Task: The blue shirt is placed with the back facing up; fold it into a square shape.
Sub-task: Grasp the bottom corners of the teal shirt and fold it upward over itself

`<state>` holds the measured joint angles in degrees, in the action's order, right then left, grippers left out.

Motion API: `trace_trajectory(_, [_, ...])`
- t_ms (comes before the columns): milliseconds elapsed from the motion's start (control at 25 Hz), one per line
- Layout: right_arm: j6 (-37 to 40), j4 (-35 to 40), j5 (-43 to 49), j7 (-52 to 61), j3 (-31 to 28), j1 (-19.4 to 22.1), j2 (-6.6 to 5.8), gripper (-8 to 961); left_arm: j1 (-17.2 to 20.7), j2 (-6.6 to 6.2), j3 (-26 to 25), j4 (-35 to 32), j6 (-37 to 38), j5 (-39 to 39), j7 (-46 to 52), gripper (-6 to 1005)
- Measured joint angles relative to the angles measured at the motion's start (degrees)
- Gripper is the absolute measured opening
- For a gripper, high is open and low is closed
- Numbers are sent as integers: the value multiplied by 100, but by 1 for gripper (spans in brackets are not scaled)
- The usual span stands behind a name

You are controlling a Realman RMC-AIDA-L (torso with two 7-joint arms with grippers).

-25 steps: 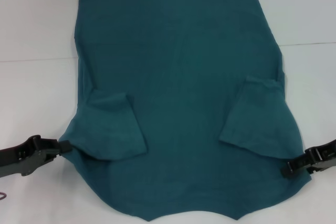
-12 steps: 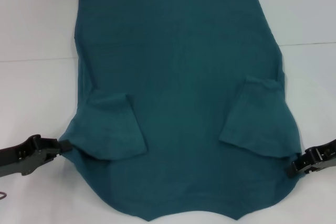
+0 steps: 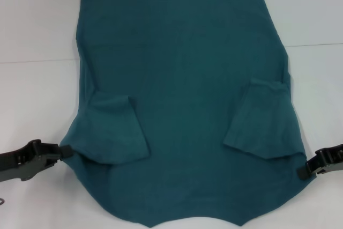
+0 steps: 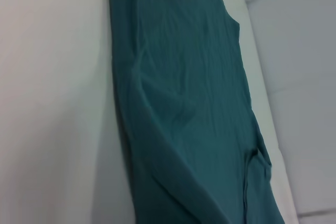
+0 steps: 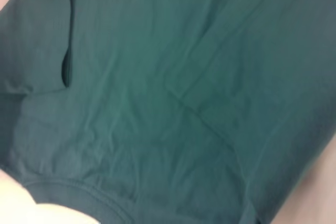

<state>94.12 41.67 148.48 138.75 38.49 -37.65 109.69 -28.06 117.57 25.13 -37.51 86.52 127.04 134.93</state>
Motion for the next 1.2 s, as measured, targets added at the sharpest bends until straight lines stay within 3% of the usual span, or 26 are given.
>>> trace_trajectory(120, [170, 32, -2, -45, 0, 3, 0, 44, -23, -18, 44, -100, 221, 146, -7, 19])
trace_trajectory(360, [713, 278, -3, -39, -29, 62, -41, 45, 17, -24, 65, -475, 806, 912, 141, 19])
trace_trajectory(680, [1353, 443, 1, -49, -224, 328, -129, 45, 362, -19, 68, -902, 1630, 1345, 15, 19])
trace_trajectory(800, [1505, 445, -4, -91, -254, 487, -107, 44, 427, -11, 64, -969, 1790, 1512, 5, 19])
trace_trajectory(1080, [1521, 447, -23, -186, -322, 593, -52, 44, 349, -40, 42, -981, 2078, 1521, -40, 18])
trace_trajectory(1200, [1552, 448, -278, -351, -537, 555, -93, 44, 180, -109, 1, -911, 2281, 1333, -133, 18])
